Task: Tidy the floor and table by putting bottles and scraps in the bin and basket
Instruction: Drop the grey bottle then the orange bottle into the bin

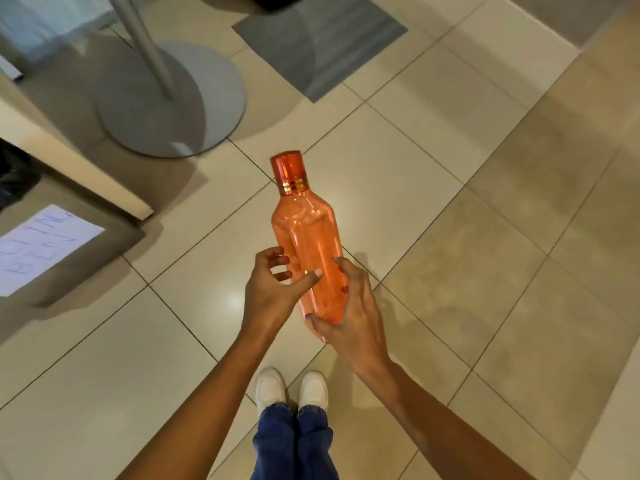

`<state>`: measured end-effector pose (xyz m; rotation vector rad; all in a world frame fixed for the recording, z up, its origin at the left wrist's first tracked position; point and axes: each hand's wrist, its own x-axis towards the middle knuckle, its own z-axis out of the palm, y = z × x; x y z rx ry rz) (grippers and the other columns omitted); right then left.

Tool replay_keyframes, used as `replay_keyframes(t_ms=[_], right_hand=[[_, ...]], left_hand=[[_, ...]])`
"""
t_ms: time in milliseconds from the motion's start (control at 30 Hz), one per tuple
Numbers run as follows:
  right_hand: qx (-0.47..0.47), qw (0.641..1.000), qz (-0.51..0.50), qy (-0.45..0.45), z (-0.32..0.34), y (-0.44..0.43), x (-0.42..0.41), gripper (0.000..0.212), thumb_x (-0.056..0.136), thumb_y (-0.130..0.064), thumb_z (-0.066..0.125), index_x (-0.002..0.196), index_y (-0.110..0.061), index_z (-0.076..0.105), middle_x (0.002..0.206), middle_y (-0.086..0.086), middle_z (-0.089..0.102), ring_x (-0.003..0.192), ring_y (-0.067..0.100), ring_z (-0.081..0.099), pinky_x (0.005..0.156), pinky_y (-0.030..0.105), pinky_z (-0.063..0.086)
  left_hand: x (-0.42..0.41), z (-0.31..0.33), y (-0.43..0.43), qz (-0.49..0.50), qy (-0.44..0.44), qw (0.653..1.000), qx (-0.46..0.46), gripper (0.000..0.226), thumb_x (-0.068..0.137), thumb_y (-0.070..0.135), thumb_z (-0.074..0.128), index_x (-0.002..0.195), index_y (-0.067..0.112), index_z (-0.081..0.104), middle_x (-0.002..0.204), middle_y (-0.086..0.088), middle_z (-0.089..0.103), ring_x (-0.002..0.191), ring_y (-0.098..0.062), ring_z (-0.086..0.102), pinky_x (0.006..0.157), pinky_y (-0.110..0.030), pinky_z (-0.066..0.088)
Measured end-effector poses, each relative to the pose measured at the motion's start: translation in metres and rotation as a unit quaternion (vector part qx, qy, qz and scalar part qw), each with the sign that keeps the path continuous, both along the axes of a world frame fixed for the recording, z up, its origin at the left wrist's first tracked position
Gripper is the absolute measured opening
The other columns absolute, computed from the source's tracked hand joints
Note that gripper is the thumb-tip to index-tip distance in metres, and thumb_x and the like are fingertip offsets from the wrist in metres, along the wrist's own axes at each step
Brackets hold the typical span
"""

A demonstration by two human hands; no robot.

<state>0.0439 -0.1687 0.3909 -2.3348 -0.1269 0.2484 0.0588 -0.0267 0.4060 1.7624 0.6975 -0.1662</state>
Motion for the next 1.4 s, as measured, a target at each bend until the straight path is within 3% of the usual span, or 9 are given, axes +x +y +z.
replay_keyframes(t_ms=[233,533,633,767,900,1000,1067,1200,1400], right_hand=[[0.016,0.992,0.128,-0.013,0.09,0.034,0.019,0.099,0.072,-0.053,0.077,0.142,-0.041,0.007,0.144,-0.01,0.023,0.13,0.018,0.043,0.093,0.041,0.054],[0.05,0.965,0.25,-0.064,0.151,0.133,0.003,0.09,0.071,-0.059,0.073,0.142,-0.026,0.029,0.138,-0.006,0.031,0.127,0.004,0.032,0.093,0.02,0.043],[0.084,0.946,0.312,-0.025,0.169,0.182,-0.003,0.084,0.072,-0.065,0.065,0.141,-0.029,0.033,0.138,-0.009,0.031,0.127,0.003,0.033,0.091,0.009,0.037],[0.139,0.93,0.339,-0.031,0.196,0.273,-0.009,0.069,0.079,-0.051,0.07,0.138,-0.029,0.04,0.131,-0.012,0.041,0.115,-0.001,0.046,0.09,0.003,0.038],[0.206,0.913,0.351,-0.021,0.225,0.381,-0.024,0.075,0.077,-0.051,0.072,0.14,-0.034,0.037,0.127,-0.008,0.051,0.098,0.007,0.06,0.077,0.01,0.05],[0.191,0.902,0.387,-0.03,0.232,0.45,-0.035,0.068,0.078,-0.046,0.073,0.137,-0.027,0.044,0.121,-0.006,0.056,0.092,0.004,0.06,0.072,0.007,0.048],[0.144,0.896,0.418,-0.044,0.231,0.493,-0.044,0.057,0.079,-0.047,0.072,0.129,-0.026,0.053,0.119,-0.008,0.057,0.1,0.002,0.056,0.078,0.007,0.046],[0.078,0.886,0.455,-0.038,0.219,0.555,-0.06,0.039,0.079,-0.042,0.073,0.112,-0.025,0.061,0.108,-0.008,0.06,0.095,0.001,0.055,0.075,0.001,0.04],[0.12,0.929,0.35,0.017,0.198,0.602,-0.047,0.03,0.077,-0.037,0.076,0.103,-0.029,0.065,0.092,-0.013,0.066,0.085,-0.008,0.06,0.068,0.004,0.046]], left_hand=[[-0.021,0.088,0.053,0.106,-0.035,0.993,-0.03,0.074,0.073,0.047,0.074,0.134,0.02,0.043,0.123,0.002,0.056,0.102,-0.018,0.063,0.085,-0.041,0.057],[-0.088,0.143,0.143,0.293,-0.09,0.926,-0.219,0.041,0.083,0.035,0.066,0.12,0.02,0.056,0.113,-0.001,0.067,0.101,-0.019,0.069,0.076,-0.032,0.059],[-0.117,0.145,0.185,0.339,-0.091,0.927,-0.136,0.058,0.078,0.037,0.07,0.128,0.018,0.048,0.122,0.0,0.061,0.106,-0.021,0.065,0.083,-0.037,0.058],[-0.161,0.144,0.255,0.324,-0.077,0.941,0.061,0.068,0.07,0.033,0.082,0.125,0.025,0.043,0.12,0.008,0.053,0.101,-0.01,0.057,0.069,-0.011,0.048],[-0.205,0.145,0.346,0.301,-0.074,0.939,0.152,0.079,0.055,0.044,0.086,0.12,0.027,0.044,0.112,0.013,0.049,0.093,-0.001,0.055,0.071,-0.014,0.045],[-0.236,0.142,0.403,0.282,-0.054,0.927,0.243,0.075,0.058,0.02,0.088,0.119,0.025,0.045,0.108,0.012,0.045,0.099,-0.012,0.052,0.074,-0.017,0.046],[-0.252,0.145,0.436,0.272,-0.038,0.916,0.293,0.071,0.059,0.01,0.083,0.12,0.017,0.048,0.108,0.006,0.047,0.102,-0.02,0.05,0.082,-0.035,0.05],[-0.269,0.144,0.492,0.252,-0.009,0.906,0.339,0.072,0.061,0.007,0.079,0.126,0.013,0.049,0.118,-0.004,0.049,0.106,-0.025,0.05,0.091,-0.05,0.047],[-0.261,0.124,0.551,0.265,-0.017,0.906,0.329,0.106,0.06,0.023,0.088,0.146,0.031,0.028,0.139,0.001,0.04,0.123,-0.017,0.042,0.098,-0.034,0.042]])
